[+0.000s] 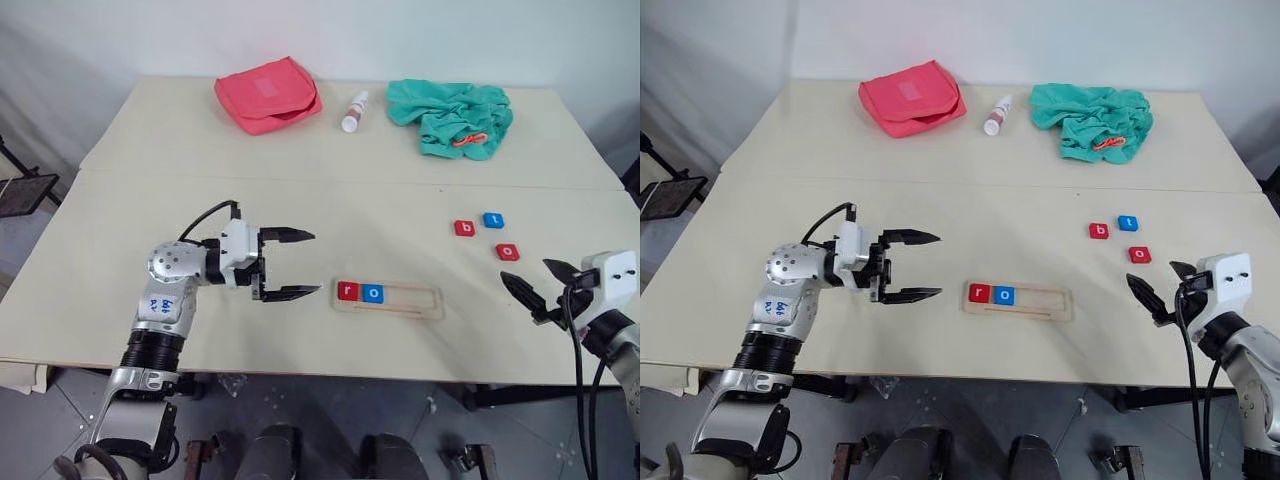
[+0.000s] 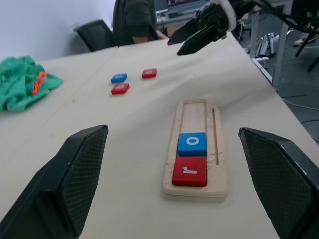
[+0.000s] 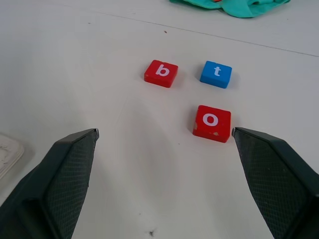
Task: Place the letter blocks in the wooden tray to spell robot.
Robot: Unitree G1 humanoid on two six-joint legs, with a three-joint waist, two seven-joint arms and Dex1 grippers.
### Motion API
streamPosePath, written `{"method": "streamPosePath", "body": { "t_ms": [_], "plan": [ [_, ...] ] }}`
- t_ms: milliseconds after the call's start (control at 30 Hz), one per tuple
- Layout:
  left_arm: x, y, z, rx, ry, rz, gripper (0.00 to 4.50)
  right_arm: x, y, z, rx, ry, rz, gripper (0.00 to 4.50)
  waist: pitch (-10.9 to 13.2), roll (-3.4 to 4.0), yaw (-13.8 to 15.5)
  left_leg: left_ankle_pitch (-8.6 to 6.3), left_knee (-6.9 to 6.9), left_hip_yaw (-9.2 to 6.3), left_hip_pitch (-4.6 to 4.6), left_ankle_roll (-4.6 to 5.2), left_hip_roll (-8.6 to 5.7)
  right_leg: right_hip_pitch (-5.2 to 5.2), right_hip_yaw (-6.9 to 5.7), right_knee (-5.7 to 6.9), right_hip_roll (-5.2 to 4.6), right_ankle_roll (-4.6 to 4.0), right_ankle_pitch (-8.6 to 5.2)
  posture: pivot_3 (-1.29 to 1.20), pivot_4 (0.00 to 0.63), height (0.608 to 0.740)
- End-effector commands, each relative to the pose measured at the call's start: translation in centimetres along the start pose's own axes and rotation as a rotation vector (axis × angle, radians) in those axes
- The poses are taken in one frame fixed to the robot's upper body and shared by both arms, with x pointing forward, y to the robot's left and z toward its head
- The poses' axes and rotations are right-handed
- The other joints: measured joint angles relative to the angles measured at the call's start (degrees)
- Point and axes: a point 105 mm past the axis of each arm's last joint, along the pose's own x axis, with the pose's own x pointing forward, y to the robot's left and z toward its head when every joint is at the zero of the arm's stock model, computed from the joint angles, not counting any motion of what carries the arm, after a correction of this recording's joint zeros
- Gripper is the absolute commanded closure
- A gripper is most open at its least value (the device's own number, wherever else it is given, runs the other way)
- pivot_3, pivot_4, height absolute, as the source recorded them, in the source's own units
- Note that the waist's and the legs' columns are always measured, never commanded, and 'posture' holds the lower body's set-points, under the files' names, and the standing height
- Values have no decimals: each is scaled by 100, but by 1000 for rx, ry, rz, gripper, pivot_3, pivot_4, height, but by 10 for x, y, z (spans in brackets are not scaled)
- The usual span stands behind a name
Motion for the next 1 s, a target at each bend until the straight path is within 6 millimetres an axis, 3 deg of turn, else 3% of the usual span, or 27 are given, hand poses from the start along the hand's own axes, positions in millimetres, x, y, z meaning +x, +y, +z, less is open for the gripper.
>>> {"method": "streamPosePath", "body": {
  "t_ms": [33, 400, 1000],
  "plan": [
    [-11, -8, -7, -27, -46, -7, 41, 4, -1, 8, -14, -29, 4, 0, 0, 0, -19, 0, -1, 0, 1, 0, 0, -1, 0, 3, 0, 0, 0, 0, 150, 740],
    [-34, -19, -30, -28, 13, -61, 41, 0, 6, 18, -77, 15, 53, 0, 0, 0, -13, -1, -4, 3, 3, 2, 1, -4, 0, 5, 0, 0, 0, 0, 150, 740],
    [-30, -12, -30, -18, -2, -40, 41, -3, 9, 21, -73, 13, 70, 0, 0, 0, -20, -2, -4, 3, 3, 3, 1, -4, 0, 8, 0, 0, 0, 0, 150, 740]
  ]
}}
